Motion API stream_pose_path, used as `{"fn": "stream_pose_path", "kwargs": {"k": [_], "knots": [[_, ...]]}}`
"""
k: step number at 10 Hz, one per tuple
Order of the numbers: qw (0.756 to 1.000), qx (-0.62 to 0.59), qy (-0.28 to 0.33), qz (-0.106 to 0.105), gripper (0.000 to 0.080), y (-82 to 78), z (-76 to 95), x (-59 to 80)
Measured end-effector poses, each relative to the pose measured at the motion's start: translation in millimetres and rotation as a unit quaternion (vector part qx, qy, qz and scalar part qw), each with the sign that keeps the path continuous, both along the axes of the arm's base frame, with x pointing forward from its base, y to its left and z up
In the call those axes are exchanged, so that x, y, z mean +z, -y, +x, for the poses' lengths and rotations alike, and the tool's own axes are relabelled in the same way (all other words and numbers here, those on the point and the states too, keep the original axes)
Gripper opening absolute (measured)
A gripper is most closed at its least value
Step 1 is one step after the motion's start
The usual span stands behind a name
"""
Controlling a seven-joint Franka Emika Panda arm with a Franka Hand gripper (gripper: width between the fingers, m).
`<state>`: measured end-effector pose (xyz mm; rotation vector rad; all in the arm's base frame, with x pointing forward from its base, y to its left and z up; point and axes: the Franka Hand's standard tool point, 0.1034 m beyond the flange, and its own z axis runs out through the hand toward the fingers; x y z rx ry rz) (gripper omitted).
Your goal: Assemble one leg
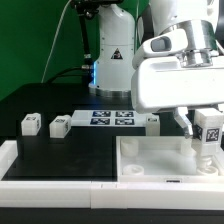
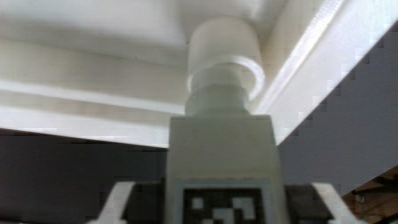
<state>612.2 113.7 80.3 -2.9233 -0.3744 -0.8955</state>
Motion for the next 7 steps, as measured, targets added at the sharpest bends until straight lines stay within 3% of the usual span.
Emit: {"fn": "stream_pose_path", "kwargs": {"k": [7], "knots": [[1.000, 0.005, -0.001, -0.002, 0.0287, -2.8, 2.0, -5.3]]}}
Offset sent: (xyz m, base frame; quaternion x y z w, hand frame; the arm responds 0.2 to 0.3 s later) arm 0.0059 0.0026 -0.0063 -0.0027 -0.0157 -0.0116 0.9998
